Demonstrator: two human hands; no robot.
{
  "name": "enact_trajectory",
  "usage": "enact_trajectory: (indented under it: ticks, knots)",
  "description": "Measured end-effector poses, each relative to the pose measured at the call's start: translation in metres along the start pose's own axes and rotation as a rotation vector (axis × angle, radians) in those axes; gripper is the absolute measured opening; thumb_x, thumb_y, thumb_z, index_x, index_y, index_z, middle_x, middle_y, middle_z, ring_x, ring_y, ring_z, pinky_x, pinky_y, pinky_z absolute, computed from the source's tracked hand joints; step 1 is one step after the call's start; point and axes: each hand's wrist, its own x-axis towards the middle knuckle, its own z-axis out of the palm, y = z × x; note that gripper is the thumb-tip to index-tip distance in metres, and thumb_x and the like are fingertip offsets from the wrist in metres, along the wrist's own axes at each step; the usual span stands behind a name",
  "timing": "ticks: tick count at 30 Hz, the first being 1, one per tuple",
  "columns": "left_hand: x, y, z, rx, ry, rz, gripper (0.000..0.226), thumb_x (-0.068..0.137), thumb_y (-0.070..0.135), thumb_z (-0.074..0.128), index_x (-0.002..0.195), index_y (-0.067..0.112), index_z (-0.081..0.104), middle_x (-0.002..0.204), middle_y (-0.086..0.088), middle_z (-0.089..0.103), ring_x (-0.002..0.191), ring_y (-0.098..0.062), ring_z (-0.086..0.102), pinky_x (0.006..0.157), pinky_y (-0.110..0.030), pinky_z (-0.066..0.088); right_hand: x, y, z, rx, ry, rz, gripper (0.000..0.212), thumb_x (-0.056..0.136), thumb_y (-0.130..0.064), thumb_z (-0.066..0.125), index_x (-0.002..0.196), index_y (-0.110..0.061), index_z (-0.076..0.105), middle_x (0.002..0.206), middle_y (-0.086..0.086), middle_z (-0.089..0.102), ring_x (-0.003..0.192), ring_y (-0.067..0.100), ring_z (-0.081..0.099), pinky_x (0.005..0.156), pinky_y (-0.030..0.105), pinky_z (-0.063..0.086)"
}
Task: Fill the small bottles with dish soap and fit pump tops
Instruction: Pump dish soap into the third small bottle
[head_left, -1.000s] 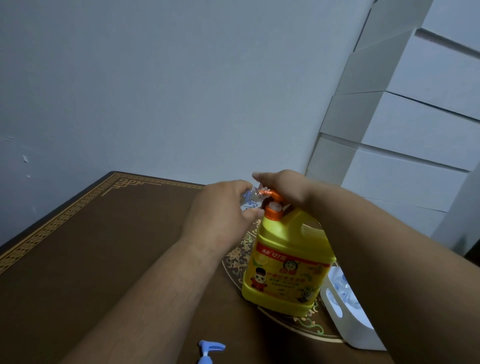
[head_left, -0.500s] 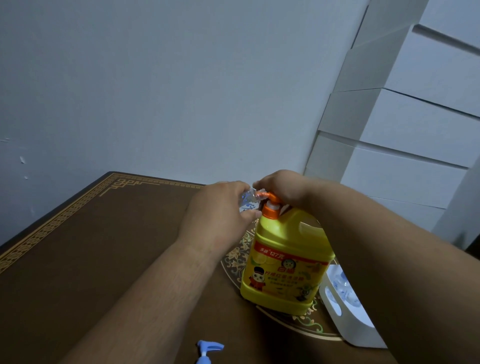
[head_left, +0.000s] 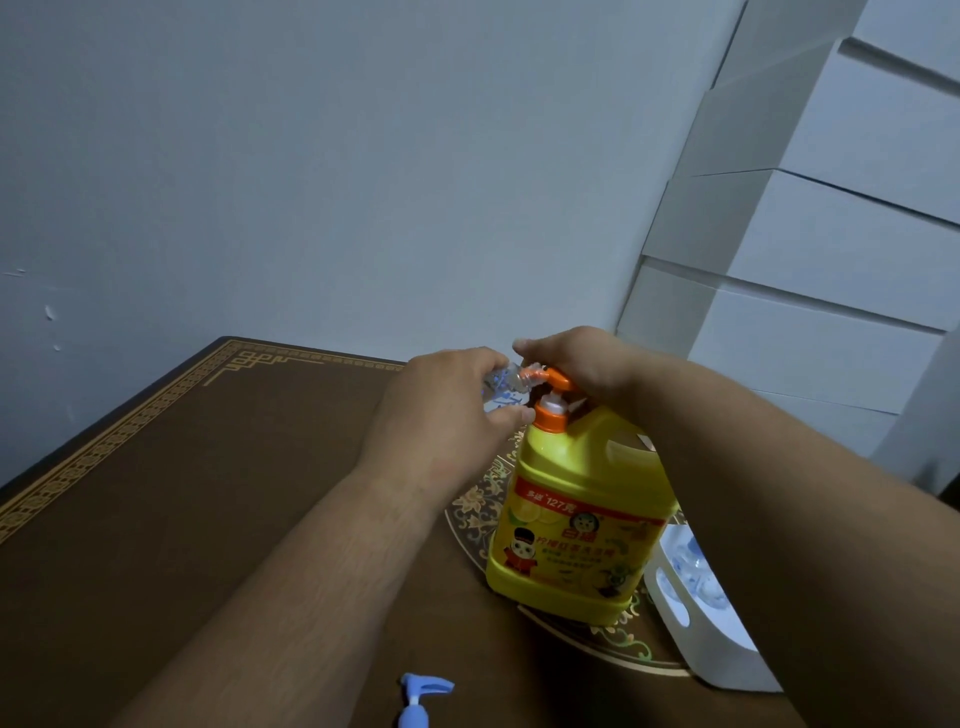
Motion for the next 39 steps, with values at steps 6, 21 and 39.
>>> enact_trajectory:
  ticks: [6,21,39]
  knots:
    - [-0.001,-0.003,0.001,-0.003,-0.067,-0.013,0.039,0.083,0.057,0.079,0.118,0.041,0.072,0.101,0.017,0.076,0.086,-0.003,0.066,0.075,-0.03,0.057,0.004,-0.003,0.004,-0.195,-0.044,-0.006,0.032,0.105,-0.025,0.055,0.124,-0.004,0.07,0.111,0.028,0.07,0.06,0.016,0.057,0.05,0.023,0.048]
    - [0.001,-0.003,0.003,-0.011,-0.022,0.006,0.045,0.084,0.057,0.078,0.124,0.038,0.07,0.107,0.015,0.074,0.09,-0.007,0.066,0.08,-0.034,0.06,0.0,-0.003,0.003,-0.189,-0.016,0.012,0.029,0.108,-0.035,0.046,0.116,-0.016,0.067,0.083,-0.004,0.073,0.063,0.008,0.063,0.051,0.018,0.05]
    - [0.001,-0.01,0.003,-0.2,-0.056,-0.087,0.038,0.078,0.054,0.086,0.106,0.034,0.069,0.094,0.016,0.071,0.085,0.002,0.064,0.076,-0.029,0.057,0.008,0.008,-0.005,0.006,0.073,-0.051,0.105,0.087,-0.09,0.014,0.09,-0.005,0.075,0.087,0.018,0.078,0.076,0.031,0.071,0.069,0.035,0.055]
